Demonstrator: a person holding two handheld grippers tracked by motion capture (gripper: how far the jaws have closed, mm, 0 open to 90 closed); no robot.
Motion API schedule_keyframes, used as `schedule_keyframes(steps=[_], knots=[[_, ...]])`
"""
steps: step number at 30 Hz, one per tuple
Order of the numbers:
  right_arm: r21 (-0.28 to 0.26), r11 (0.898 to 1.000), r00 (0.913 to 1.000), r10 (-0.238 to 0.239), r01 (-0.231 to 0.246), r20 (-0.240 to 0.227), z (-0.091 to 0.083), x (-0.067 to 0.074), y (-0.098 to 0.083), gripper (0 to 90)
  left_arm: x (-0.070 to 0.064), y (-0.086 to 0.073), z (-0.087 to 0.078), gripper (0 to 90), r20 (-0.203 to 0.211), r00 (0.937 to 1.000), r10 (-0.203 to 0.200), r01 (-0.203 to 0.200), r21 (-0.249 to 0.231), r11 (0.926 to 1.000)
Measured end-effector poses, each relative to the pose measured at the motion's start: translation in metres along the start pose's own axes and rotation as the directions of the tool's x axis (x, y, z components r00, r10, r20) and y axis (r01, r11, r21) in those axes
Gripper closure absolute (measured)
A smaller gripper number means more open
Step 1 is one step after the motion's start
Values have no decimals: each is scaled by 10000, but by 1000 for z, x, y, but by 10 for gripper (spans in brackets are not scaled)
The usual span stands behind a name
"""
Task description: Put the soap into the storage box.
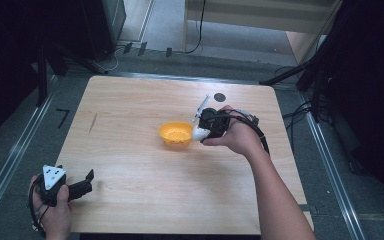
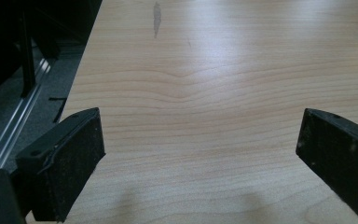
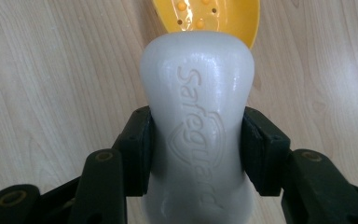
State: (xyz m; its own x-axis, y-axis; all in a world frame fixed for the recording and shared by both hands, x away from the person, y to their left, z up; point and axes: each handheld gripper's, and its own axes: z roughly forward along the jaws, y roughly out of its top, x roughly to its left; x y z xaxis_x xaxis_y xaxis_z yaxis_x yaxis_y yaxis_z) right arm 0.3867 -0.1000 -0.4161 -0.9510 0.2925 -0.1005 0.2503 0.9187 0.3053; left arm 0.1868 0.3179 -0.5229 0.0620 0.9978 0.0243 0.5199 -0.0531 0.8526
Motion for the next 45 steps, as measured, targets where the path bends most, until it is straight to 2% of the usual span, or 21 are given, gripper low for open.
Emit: schedule_keyframes(steps=[2,5,7,9,11,13,15,17,24,27,32,35,41,43,45], knots=[[-39,9997,9996,-253,254,118,0,-2,4,503,0,0,0,11,-33,10000,16,-16,-11,10000],[-253,9993,9995,-269,273,167,-1,-4,8,503,-1,0,0,11,-38,10000,39,-39,-13,10000],[-228,9986,9986,-478,483,203,0,-6,12,503,-1,0,0,11,-39,10000,43,-44,-19,10000],[-199,9951,9943,-956,966,461,2,-8,16,503,-1,0,0,11,-47,10000,43,-43,-28,10000],[-239,9947,9938,-982,995,514,2,-9,18,503,-1,0,0,11,-3,10000,47,-48,-61,10000],[-474,9933,9940,-1036,1053,356,4,-12,19,503,-1,0,0,11,-2,10000,57,-57,-64,10000],[-626,9879,9897,-1410,1422,240,7,-13,19,503,-1,0,0,11,-15,10000,65,-65,-56,10000],[-614,9859,9878,-1550,1556,144,11,-14,20,503,-1,0,0,11,-23,10000,59,-60,-36,10000],[-534,9762,9775,-2092,2103,254,14,-16,26,502,-1,0,1,11,-13,10000,85,-85,22,10000],[-536,9708,9722,-2323,2337,300,15,-17,30,503,-2,0,1,47,-90,9999,82,-82,53,10000],[-657,9667,9689,-2465,2474,215,18,-18,36,502,-2,0,0,45,-230,9997,4,-7,-105,9999],[-614,9630,9649,-2614,2625,250,23,-17,39,502,-1,-1,0,37,-169,9998,42,-44,-167,9998],[-595,9627,9645,-2638,2641,133,29,-19,46,502,-1,-1,-1,37,-27,9999,111,-112,-159,9998],[-493,9567,9580,-2864,2867,130,31,-19,50,502,-1,-1,-1,37,11,10000,89,-89,-170,9998],[-478,9563,9575,-2885,2884,60,31,-18,55,502,-1,-1,-1,34,21,10000,76,-76,-188,9998]])
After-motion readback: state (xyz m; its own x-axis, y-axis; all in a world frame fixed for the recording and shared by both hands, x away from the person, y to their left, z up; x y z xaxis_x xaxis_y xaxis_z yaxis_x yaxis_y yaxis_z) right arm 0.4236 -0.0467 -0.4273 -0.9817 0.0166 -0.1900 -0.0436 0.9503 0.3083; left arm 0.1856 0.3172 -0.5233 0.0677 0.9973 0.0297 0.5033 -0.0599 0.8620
